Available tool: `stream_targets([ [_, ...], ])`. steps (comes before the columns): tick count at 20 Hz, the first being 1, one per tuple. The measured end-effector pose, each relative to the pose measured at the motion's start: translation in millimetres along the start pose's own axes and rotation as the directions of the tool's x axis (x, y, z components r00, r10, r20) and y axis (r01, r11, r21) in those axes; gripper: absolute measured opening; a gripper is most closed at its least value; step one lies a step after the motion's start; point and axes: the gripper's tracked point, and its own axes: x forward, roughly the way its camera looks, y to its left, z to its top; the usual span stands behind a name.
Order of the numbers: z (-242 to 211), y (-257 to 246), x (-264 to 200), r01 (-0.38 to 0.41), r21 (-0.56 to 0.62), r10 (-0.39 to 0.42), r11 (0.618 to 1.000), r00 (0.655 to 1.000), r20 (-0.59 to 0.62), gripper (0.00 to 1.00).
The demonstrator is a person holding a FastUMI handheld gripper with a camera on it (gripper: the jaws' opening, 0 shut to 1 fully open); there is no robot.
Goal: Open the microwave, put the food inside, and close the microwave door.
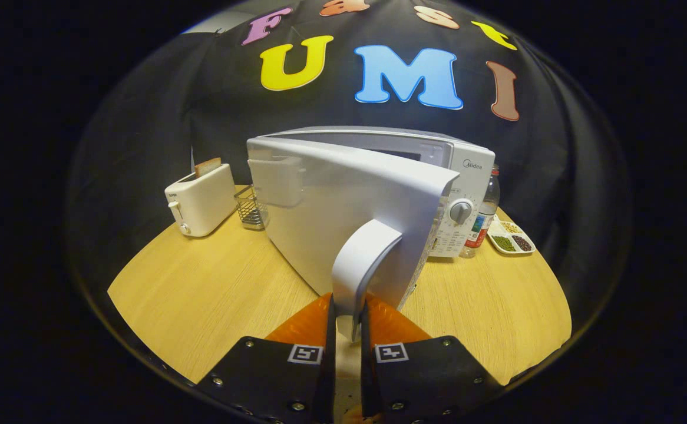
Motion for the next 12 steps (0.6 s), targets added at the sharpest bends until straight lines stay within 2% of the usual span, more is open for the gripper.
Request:
stream_targets([
  [12, -34.1, 75.7, -30.9, -0.043, -0.008, 0.043, 0.999, 0.998, -0.041, 0.22],
])
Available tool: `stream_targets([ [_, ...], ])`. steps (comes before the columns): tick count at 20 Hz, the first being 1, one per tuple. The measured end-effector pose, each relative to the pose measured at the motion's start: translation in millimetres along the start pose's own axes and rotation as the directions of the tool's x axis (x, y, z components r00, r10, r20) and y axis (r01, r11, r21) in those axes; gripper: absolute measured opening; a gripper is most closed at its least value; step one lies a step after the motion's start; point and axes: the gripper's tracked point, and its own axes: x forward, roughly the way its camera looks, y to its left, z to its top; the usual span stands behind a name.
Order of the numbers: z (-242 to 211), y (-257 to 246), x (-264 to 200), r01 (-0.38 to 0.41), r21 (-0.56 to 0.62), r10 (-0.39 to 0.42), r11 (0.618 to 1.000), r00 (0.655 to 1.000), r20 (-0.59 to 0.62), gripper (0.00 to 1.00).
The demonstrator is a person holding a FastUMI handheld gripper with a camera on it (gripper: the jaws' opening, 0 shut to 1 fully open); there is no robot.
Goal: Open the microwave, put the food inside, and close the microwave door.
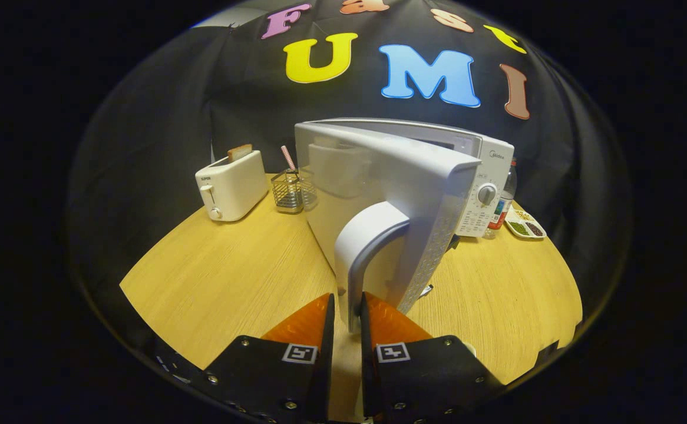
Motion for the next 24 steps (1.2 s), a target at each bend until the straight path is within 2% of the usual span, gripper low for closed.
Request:
stream_targets([
  [13, -11.4, 78.4, -20.8, -0.066, -0.067, 0.065, 0.996, 0.998, -0.008, 0.22],
  [24, -15.2, 143.0, -21.5, -0.202, -0.189, 0.198, 0.961, 0.979, -0.041, 0.22],
])
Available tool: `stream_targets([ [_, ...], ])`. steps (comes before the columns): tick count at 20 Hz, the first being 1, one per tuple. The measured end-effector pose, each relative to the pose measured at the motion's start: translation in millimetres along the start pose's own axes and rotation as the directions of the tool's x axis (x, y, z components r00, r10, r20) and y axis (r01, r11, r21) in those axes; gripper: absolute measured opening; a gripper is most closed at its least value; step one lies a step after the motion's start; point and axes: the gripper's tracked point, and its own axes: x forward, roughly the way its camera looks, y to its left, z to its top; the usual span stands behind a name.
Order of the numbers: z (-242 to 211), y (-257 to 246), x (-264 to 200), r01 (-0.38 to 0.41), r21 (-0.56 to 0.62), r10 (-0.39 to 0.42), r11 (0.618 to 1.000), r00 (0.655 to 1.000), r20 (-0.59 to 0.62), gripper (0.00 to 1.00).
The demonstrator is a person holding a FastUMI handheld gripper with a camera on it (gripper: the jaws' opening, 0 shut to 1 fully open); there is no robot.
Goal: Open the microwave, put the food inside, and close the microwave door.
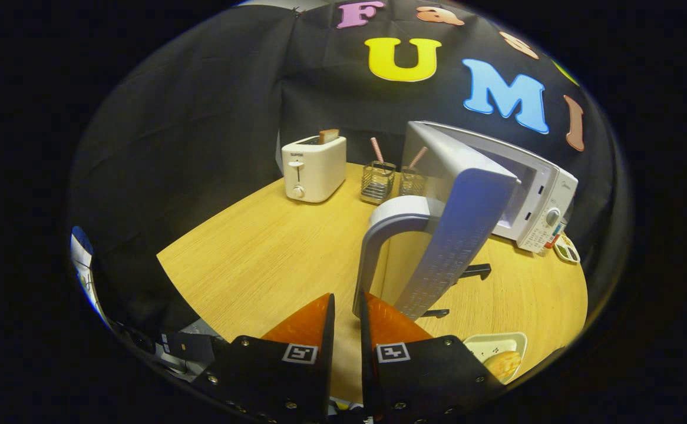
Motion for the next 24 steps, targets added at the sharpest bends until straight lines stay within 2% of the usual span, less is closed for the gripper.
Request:
stream_targets([
  [3, 2.5, 19.0, 5.3, -0.058, -0.041, 0.058, 0.997, 0.998, -0.002, 0.22],
  [5, 10.0, 35.0, 3.9, -0.126, -0.06, 0.127, 0.99, 0.992, 0.013, 0.22],
  [8, 34.2, 59.3, -13.6, -0.238, -0.09, 0.245, 0.967, 0.966, 0.08, 0.23],
  [9, 43.7, 65.4, -22.2, -0.278, -0.094, 0.287, 0.956, 0.952, 0.104, 0.27],
  [11, 64.1, 73.5, -41.5, -0.34, -0.099, 0.351, 0.935, 0.924, 0.151, 0.42],
  [12, 74.0, 75.2, -50.9, -0.364, -0.102, 0.376, 0.926, 0.911, 0.171, 0.66],
  [13, 83.8, 74.1, -60.3, -0.378, -0.105, 0.391, 0.92, 0.899, 0.197, 0.78],
  [14, 93.7, 70.2, -69.2, -0.375, -0.106, 0.389, 0.921, 0.892, 0.228, 0.95],
  [15, 104.6, 63.6, -78.5, -0.373, -0.106, 0.387, 0.922, 0.886, 0.256, 0.99],
  [19, 137.7, 30.6, -99.9, -0.341, -0.067, 0.343, 0.937, 0.875, 0.342, 0.98],
  [24, 150.1, -36.1, -112.9, -0.209, -0.022, 0.201, 0.978, 0.897, 0.393, 0.98],
])
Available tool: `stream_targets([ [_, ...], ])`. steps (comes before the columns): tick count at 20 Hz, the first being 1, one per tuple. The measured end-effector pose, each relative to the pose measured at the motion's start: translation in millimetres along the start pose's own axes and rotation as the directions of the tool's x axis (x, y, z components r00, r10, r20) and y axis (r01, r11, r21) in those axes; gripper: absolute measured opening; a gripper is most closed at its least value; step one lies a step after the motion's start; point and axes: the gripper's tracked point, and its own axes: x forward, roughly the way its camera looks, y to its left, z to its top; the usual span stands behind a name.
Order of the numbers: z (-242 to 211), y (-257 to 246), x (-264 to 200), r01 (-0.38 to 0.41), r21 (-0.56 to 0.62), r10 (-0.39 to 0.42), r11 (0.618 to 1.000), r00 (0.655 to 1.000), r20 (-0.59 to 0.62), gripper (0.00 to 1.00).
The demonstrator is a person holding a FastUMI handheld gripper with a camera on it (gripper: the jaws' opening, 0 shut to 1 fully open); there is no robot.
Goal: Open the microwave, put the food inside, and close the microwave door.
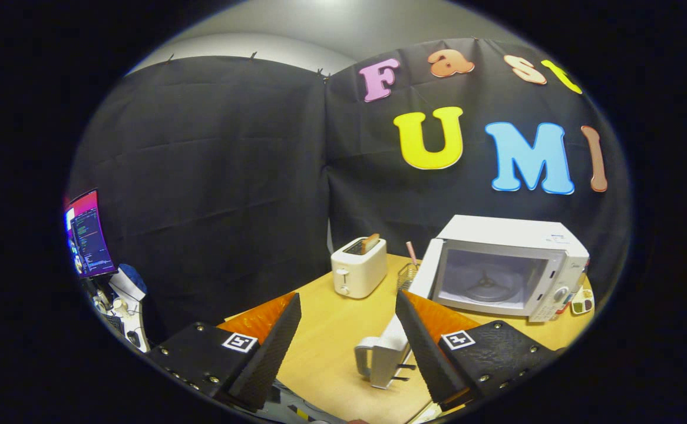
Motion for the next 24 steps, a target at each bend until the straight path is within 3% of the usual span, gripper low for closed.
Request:
stream_targets([
  [6, -28.1, -83.3, -22.4, 0.201, 0.027, -0.199, 0.979, 0.978, -0.068, 0.98],
  [13, -94.4, -151.0, -48.4, 0.362, 0.02, -0.346, 0.932, 0.906, -0.245, 0.98],
  [18, -156.2, -179.7, -68.5, 0.446, 0.003, -0.41, 0.895, 0.825, -0.39, 0.98],
  [24, -230.4, -187.6, -92.7, 0.486, -0.002, -0.397, 0.874, 0.713, -0.578, 0.98],
])
